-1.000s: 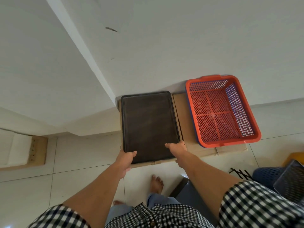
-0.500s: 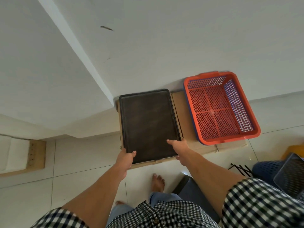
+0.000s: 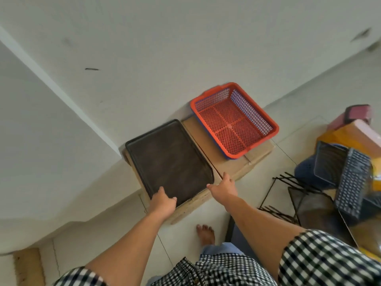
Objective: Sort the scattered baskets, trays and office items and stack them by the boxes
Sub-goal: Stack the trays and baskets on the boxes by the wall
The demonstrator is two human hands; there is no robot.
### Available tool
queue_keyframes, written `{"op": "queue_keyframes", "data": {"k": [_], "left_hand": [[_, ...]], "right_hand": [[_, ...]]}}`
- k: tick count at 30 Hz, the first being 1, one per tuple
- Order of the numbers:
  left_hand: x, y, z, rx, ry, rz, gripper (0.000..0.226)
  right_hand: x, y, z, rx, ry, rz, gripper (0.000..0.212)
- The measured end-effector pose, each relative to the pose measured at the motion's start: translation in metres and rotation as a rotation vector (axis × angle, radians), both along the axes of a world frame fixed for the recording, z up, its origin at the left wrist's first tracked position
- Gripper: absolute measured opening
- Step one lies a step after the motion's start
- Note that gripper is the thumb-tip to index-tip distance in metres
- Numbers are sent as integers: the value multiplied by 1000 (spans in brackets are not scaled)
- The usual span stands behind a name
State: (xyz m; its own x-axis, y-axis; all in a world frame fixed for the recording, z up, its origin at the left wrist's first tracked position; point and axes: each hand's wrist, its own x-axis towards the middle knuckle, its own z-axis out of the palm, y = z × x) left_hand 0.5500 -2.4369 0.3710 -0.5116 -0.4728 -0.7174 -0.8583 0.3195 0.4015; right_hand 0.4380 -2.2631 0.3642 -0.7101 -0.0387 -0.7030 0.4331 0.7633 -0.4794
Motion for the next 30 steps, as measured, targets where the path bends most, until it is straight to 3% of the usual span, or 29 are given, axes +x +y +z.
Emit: {"op": "queue_keyframes", "data": {"k": [4,10,30], "left_hand": [[13,13,19,-147,26,-362,76],[51,38,47,-264,76,-691,77],[132,349,39,-256,175,-1463,80]], "right_hand": [[51,21,15,123,178,38,83],[141,55,32,239,223,-36,86],[380,315,14,338,86,-824,89]]}}
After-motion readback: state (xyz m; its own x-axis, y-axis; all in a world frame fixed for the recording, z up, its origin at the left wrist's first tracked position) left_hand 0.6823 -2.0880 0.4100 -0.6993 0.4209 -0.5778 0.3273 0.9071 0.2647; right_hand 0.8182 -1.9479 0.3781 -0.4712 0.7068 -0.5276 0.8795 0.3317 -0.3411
